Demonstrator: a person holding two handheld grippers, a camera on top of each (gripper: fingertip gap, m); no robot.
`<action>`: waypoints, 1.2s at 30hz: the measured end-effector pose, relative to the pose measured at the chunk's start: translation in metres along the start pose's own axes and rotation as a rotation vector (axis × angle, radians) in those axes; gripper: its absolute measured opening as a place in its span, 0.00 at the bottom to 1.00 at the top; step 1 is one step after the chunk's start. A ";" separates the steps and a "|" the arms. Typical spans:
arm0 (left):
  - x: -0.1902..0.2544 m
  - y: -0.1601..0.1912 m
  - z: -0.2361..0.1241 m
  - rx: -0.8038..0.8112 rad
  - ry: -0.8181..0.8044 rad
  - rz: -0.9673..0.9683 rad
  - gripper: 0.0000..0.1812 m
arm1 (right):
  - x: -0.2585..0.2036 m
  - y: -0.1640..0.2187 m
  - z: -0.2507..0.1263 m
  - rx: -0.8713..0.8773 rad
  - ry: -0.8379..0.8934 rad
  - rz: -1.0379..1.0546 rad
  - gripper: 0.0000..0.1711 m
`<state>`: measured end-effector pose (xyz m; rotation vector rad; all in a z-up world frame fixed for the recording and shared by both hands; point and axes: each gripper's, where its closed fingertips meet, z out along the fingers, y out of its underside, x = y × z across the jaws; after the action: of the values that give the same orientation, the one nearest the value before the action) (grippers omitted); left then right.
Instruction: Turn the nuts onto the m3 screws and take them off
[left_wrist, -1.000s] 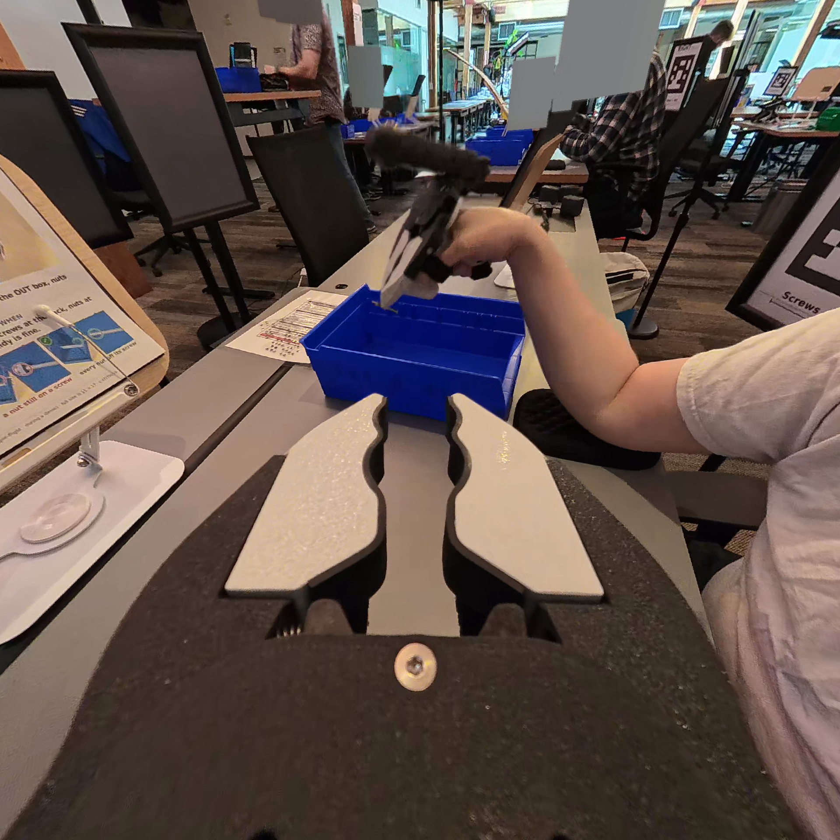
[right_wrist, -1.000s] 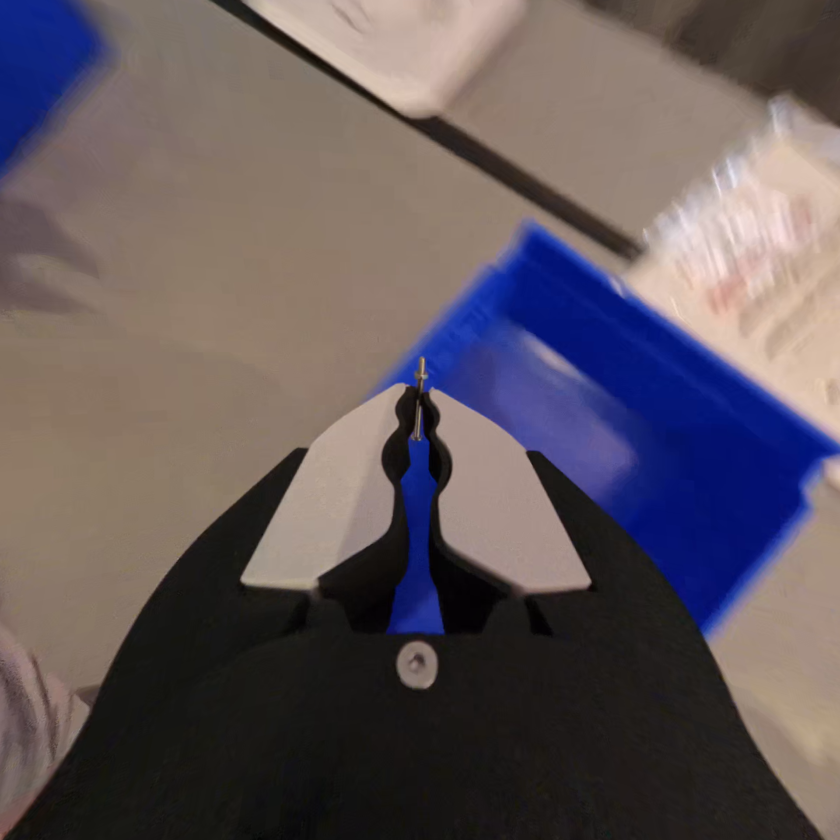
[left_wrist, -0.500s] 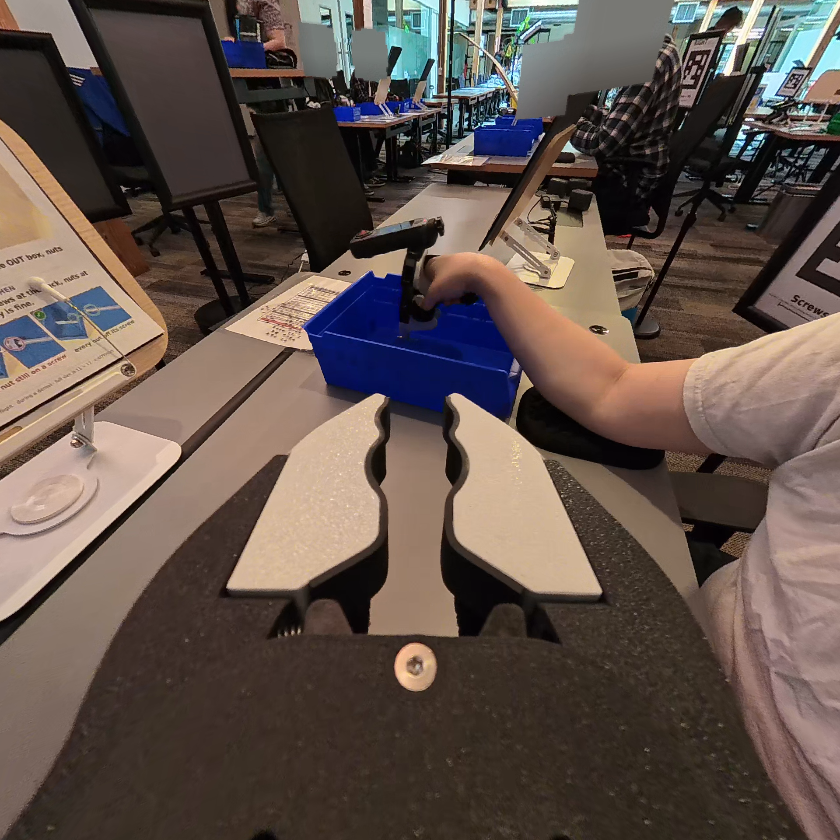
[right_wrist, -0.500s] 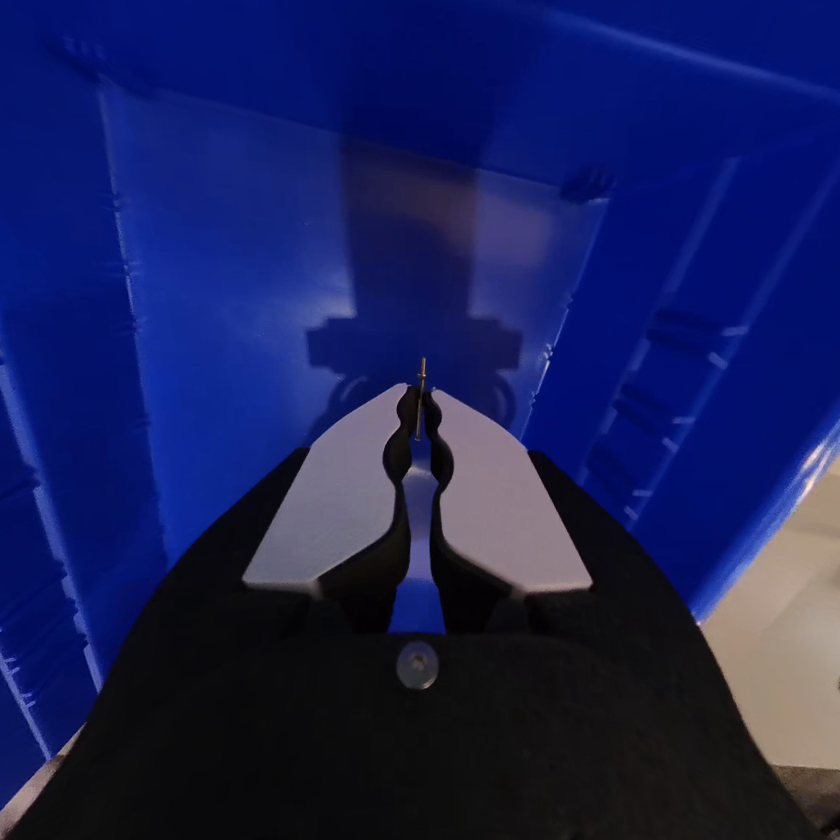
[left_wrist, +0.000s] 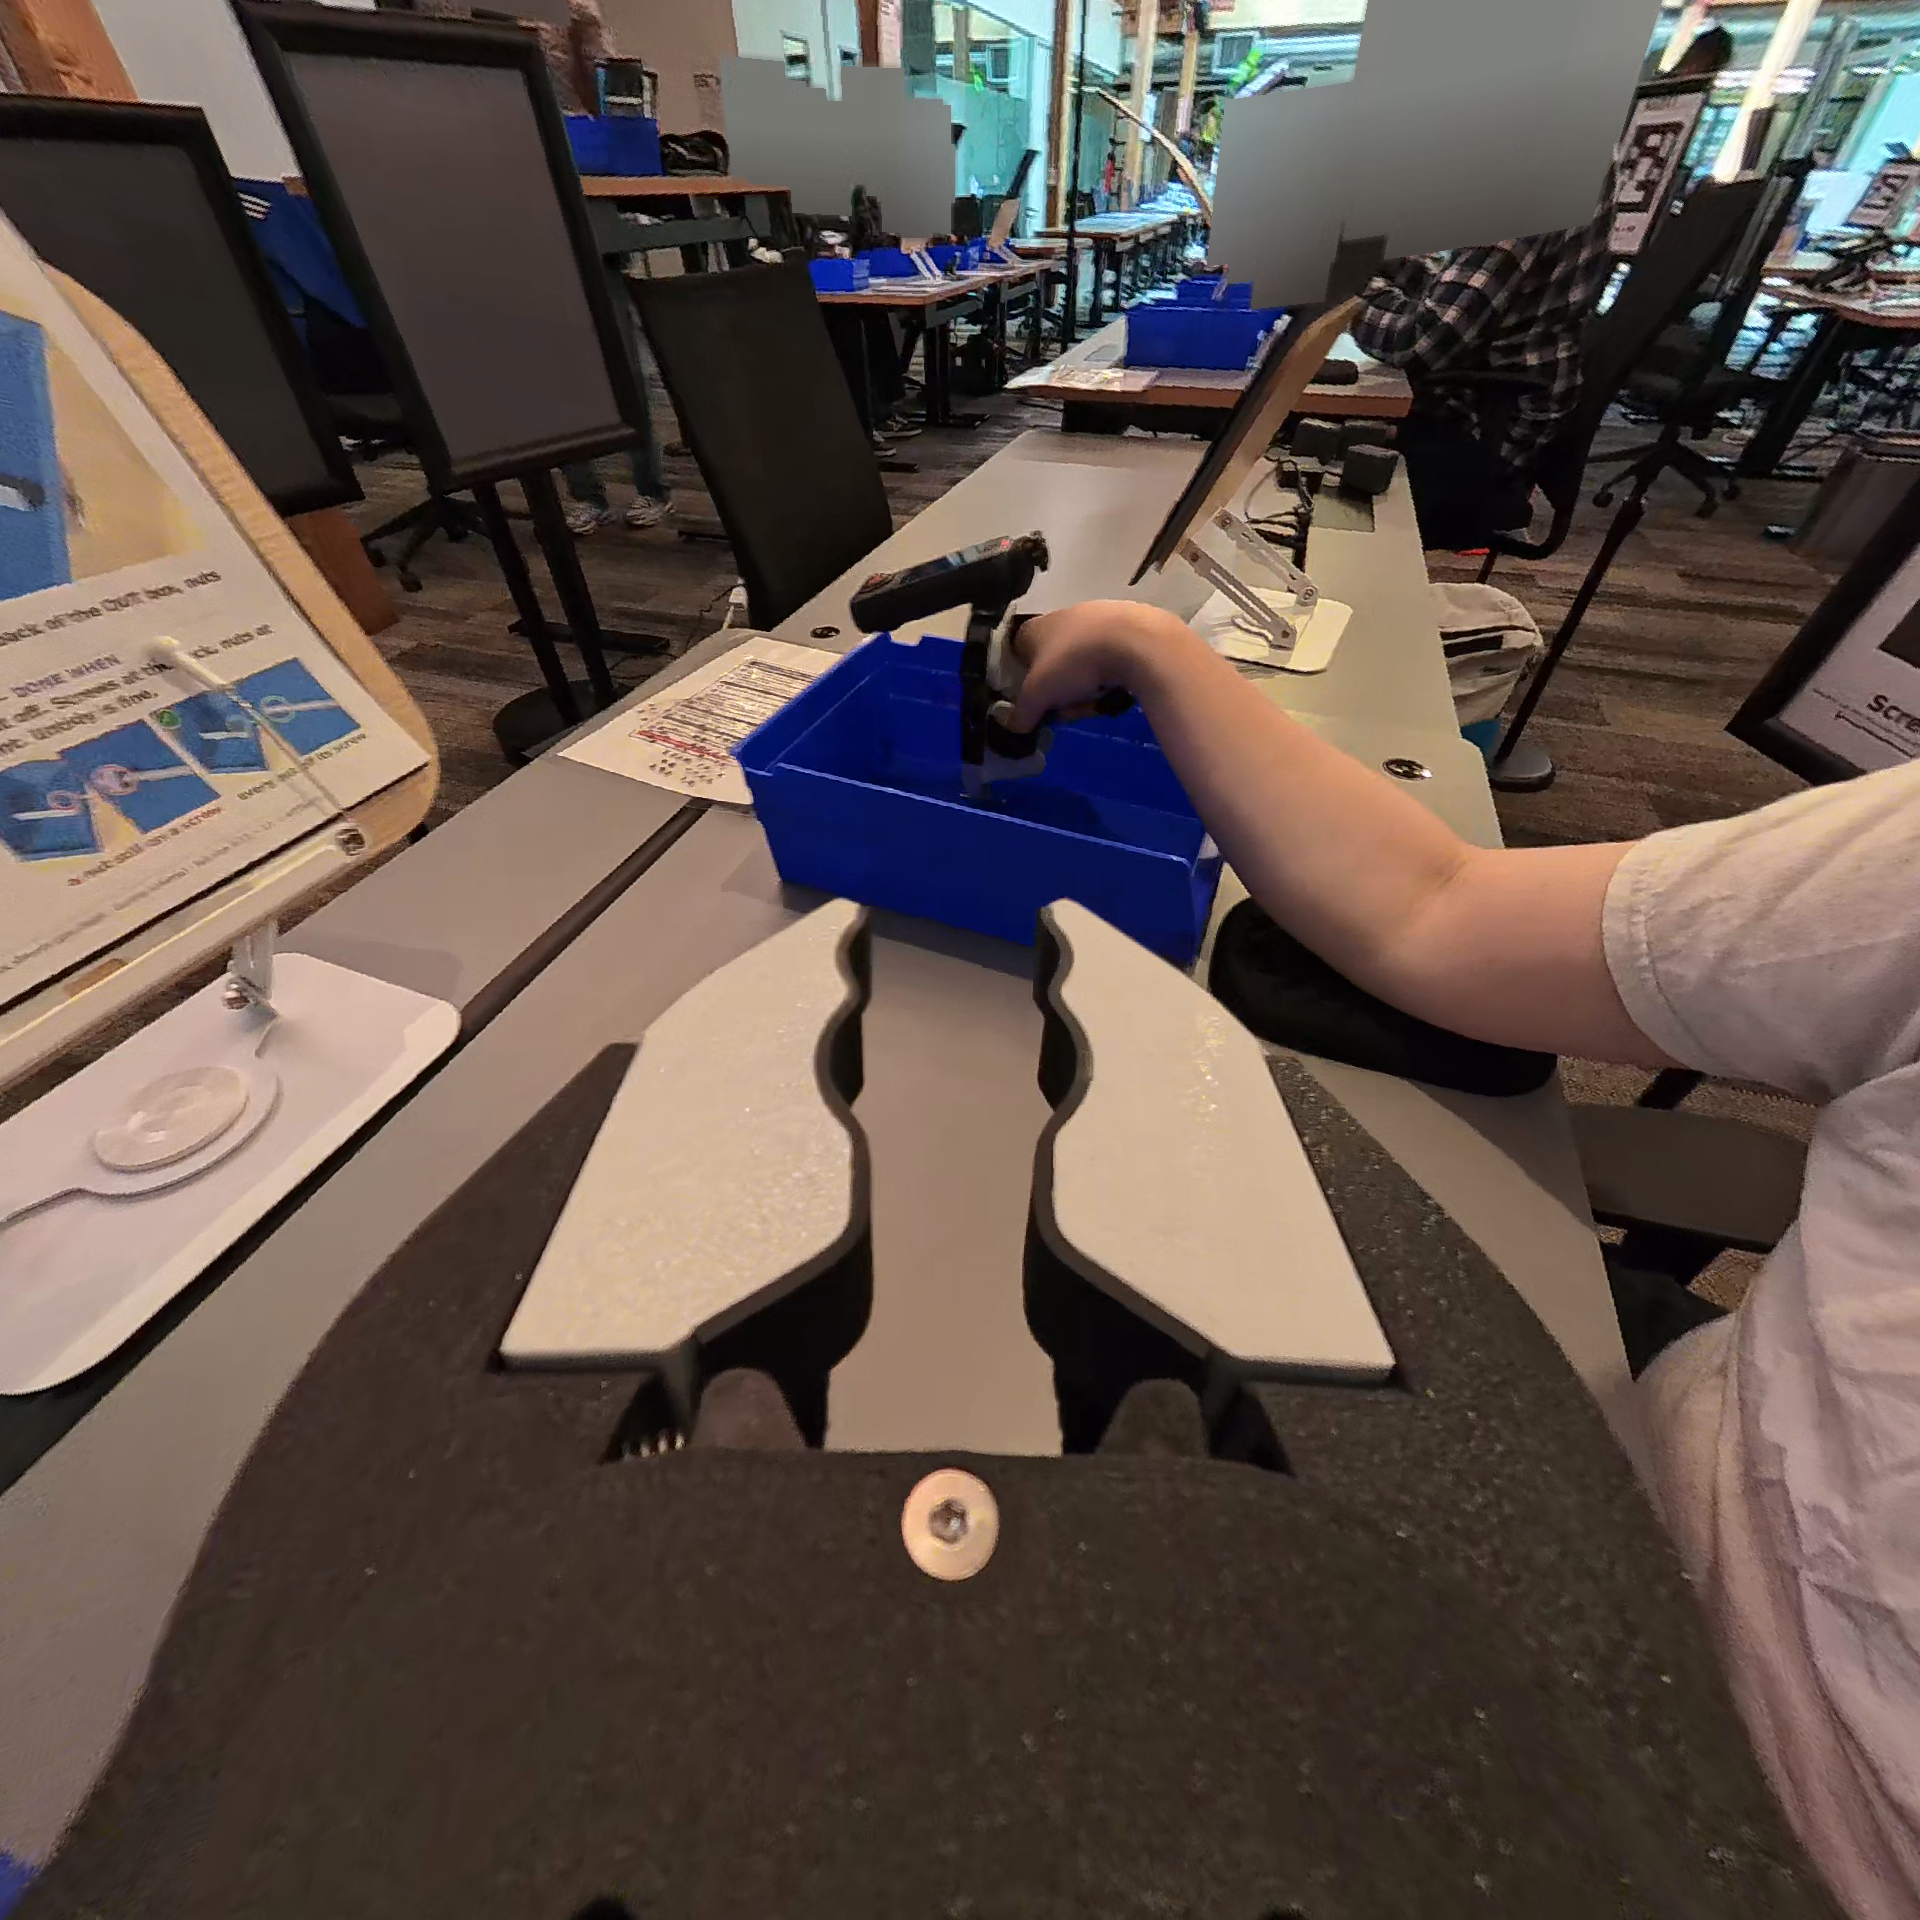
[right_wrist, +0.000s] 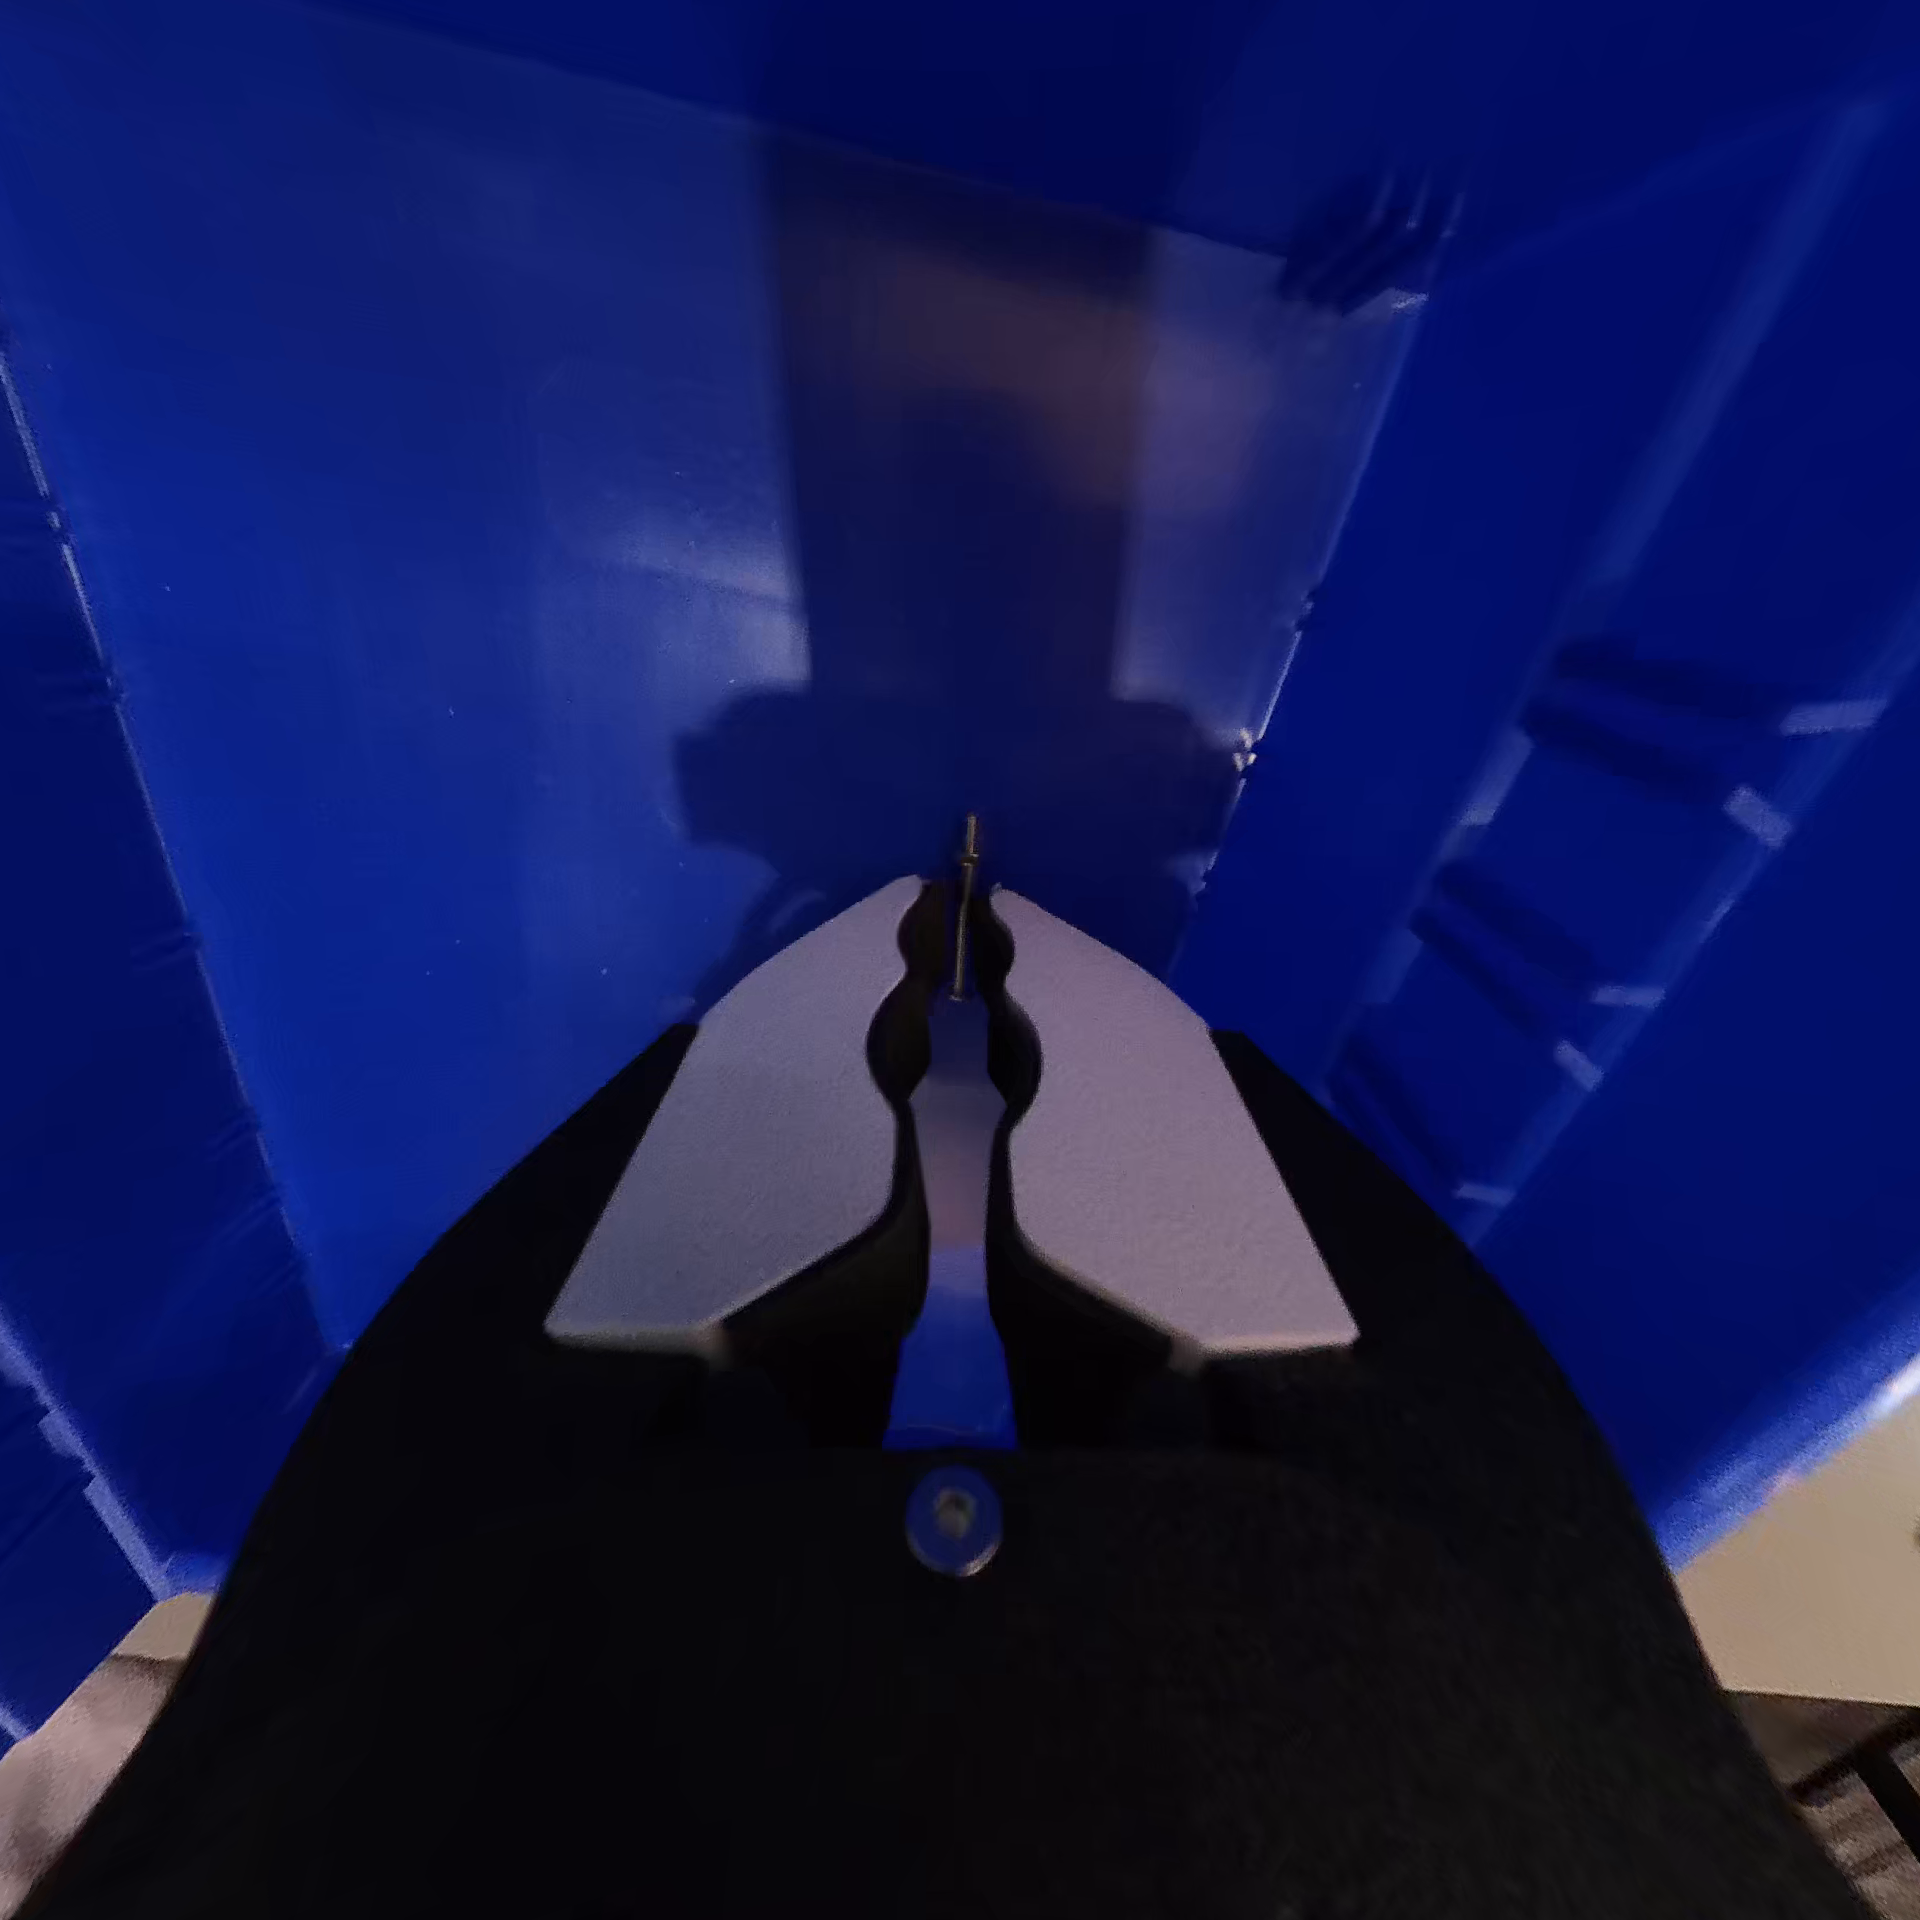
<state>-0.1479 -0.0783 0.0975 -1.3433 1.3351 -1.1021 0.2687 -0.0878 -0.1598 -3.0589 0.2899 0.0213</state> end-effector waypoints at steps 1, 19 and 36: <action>-0.003 -0.002 -0.002 0.013 -0.019 -0.003 0.18 | -0.002 0.000 -0.002 0.003 -0.009 -0.003 0.06; -0.142 0.106 -0.205 -0.652 -0.745 -0.168 0.12 | -0.166 -0.048 -0.278 1.302 -0.321 -0.537 0.13; -0.180 0.178 -0.237 -0.881 -0.834 -0.439 0.05 | -0.203 -0.059 -0.262 1.278 -0.175 -0.697 0.13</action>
<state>-0.4156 0.0994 -0.0331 -2.4586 0.8856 -0.0451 0.0820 -0.0107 0.1099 -1.7244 -0.5642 0.0424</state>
